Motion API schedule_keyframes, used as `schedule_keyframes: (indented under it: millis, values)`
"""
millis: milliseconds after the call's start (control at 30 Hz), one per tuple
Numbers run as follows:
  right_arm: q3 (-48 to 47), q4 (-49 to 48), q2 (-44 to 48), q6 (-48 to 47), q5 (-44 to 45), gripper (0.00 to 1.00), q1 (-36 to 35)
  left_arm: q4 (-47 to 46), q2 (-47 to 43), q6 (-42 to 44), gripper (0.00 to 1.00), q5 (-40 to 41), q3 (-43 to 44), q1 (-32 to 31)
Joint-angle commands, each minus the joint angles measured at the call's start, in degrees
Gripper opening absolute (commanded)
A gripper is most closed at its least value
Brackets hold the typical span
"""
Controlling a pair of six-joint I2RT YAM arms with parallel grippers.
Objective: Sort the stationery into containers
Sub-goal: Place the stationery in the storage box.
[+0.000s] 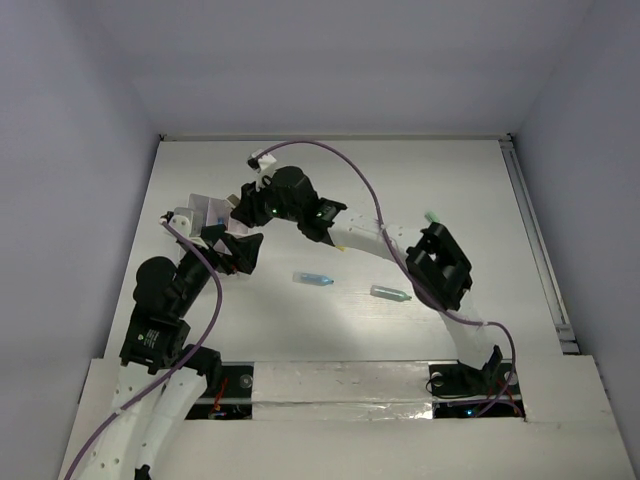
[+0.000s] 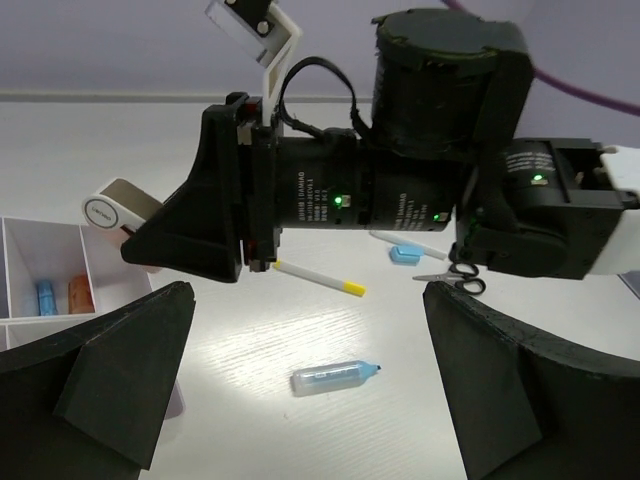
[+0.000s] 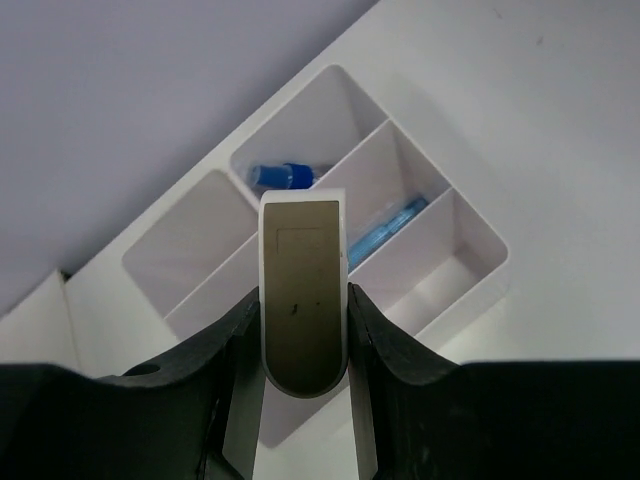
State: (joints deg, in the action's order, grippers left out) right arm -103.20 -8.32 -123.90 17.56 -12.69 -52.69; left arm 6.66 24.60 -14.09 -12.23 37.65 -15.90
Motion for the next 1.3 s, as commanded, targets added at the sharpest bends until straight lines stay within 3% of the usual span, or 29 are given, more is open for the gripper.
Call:
schedule_keyframes:
  millis: [0,400,667,1267]
  values:
    - [-3.0,-6.9,-2.1,8.7,8.4,0.16,0.9,-3.0,-0.6,-0.2,0.99,-0.7,2.3,0.4]
    - [-4.6,-7.9,-7.9,20.4,14.6,0.18,1.4,-2.9,-0.8,-0.2,0.99,-0.9,2.3,0.4]
    - [-6.0,-8.1,-10.3,24.2,13.2,0.21,1.4,-3.0,-0.9,-0.2,0.99,-0.9,2.2,-0.1]
    - [-7.5,-6.6,-11.5,24.1,10.9,0.45,1.4,-3.1,-0.8,-0.2,0.99,-1.0,2.2,-0.1]
